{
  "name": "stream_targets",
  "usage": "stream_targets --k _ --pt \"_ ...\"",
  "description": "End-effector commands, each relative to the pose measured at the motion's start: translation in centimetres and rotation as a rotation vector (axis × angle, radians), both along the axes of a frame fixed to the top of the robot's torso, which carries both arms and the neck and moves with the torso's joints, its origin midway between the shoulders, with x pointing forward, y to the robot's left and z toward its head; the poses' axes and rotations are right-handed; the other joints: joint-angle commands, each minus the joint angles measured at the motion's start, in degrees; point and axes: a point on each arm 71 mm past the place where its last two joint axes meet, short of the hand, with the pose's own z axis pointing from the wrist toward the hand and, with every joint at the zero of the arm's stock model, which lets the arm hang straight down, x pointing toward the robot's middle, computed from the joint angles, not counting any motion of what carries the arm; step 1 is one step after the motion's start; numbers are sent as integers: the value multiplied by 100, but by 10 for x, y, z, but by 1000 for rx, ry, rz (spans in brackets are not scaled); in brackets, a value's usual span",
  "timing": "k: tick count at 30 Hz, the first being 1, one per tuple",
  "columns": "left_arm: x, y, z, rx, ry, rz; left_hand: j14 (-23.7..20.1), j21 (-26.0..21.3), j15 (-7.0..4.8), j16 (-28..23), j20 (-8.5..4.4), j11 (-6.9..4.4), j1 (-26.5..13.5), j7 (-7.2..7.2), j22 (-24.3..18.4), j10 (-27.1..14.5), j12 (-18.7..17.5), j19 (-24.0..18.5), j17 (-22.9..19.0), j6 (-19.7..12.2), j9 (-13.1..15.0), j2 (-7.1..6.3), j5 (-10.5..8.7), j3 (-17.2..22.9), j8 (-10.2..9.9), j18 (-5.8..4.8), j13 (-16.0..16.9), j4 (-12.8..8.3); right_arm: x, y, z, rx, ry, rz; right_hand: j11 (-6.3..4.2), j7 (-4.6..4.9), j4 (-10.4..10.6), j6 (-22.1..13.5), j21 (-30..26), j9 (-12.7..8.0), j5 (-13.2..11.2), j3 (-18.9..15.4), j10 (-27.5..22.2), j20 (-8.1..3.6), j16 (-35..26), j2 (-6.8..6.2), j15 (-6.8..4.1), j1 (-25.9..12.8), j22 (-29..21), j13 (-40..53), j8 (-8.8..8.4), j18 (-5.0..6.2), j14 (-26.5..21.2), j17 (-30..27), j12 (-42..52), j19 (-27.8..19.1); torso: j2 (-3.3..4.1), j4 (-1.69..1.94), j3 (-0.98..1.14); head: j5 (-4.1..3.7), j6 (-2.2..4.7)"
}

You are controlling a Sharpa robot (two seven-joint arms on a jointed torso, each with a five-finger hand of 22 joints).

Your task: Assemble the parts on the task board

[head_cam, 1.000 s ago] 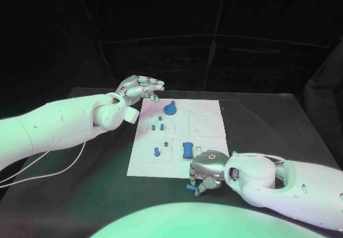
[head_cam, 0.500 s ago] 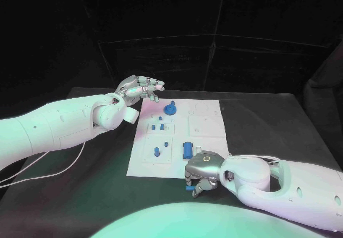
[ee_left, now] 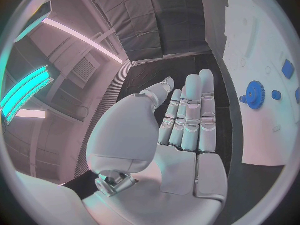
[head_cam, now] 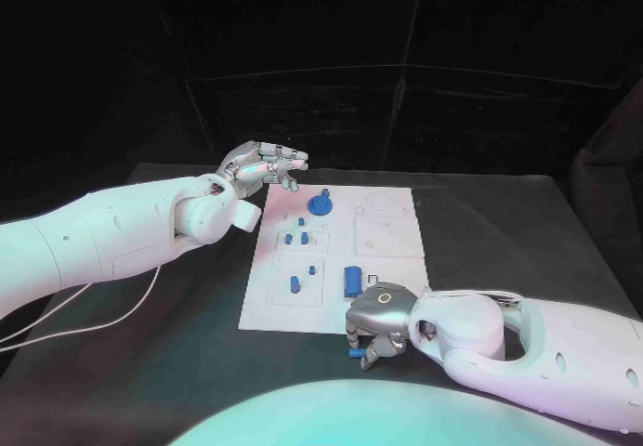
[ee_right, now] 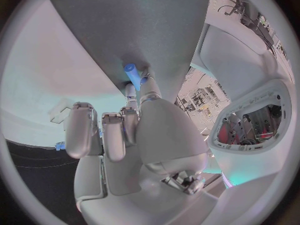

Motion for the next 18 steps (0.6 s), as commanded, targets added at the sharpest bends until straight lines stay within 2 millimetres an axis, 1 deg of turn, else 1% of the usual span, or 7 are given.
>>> stream_targets --k 1,3,5,8,10,14,18 --pt "0 -1 1 -9 -3 -7 -40 -38 11 18 30 -1 -20 11 -5 -37 14 -1 -9 -48 5 12 32 -12 30 77 -6 -36 -1 -5 -8 -83 8 5 41 -14 -5 -35 -28 -5 -15 -30 89 12 16 36 24 -35 -4 -476 -17 -60 509 1068 -18 -18 -5 6 1 -2 -1" --pt "0 -1 2 -9 -3 -7 -41 -38 11 18 30 -1 -18 12 -6 -38 15 -1 -10 -49 4 13 33 -11 32 77 -6 -38 -1 -5 -8 -85 -1 9 41 -14 -4 -35 -27 -5 -15 -30 89 13 20 38 24 -35 -1 -477 -17 -61 511 1074 -18 -17 -8 2 -4 3 -1" --pt "0 -1 2 -9 -3 -7 -42 -39 11 18 30 -1 -14 12 -6 -41 17 -1 -11 -51 4 14 33 -10 34 77 -6 -41 -1 -4 -7 -87 -13 15 41 -15 6 -28 -22 -6 -16 -38 92 15 21 43 25 -46 9 -472 -17 -63 511 1076 -10 -13 -3 0 -3 10 -1" --pt "0 -1 2 -9 -3 -7 -42 -39 11 18 30 -1 -14 12 -6 -41 17 -1 -11 -51 4 14 33 -10 34 77 -6 -41 -2 -4 -7 -89 -21 27 40 -18 24 -11 -18 -9 -23 -58 94 19 28 45 25 -68 19 -470 -14 -64 514 1090 -6 -10 2 -10 7 15 -1" --pt "0 -1 2 -10 -3 -7 -42 -39 11 18 30 -1 -14 12 -6 -41 17 -1 -11 -51 4 14 33 -10 34 77 -6 -41 -2 -3 -6 -89 -25 34 39 -20 23 -8 -17 -10 -32 -65 94 19 32 38 24 -65 21 -471 -15 -64 516 1097 -6 -9 2 -12 9 6 -1" --pt "0 -1 2 -10 -3 -8 -42 -39 11 18 30 -1 -14 12 -6 -41 17 -1 -11 -51 4 14 33 -10 34 77 -6 -41 -3 -2 -5 -92 -41 45 37 -23 17 -5 -16 -12 -36 -76 92 19 34 25 23 -56 24 -474 -16 -65 517 1101 -11 -8 -5 0 -1 -5 -1" --pt "0 -1 2 -10 -4 -8 -42 -39 11 18 30 -1 -14 12 -6 -41 17 -1 -11 -51 4 14 33 -10 34 77 -6 -41 -4 1 -4 -103 -73 55 34 -25 4 -4 -16 -18 -36 -101 90 18 36 -5 21 -37 24 -477 -23 -64 517 1105 -16 -9 3 4 1 -2 -1"
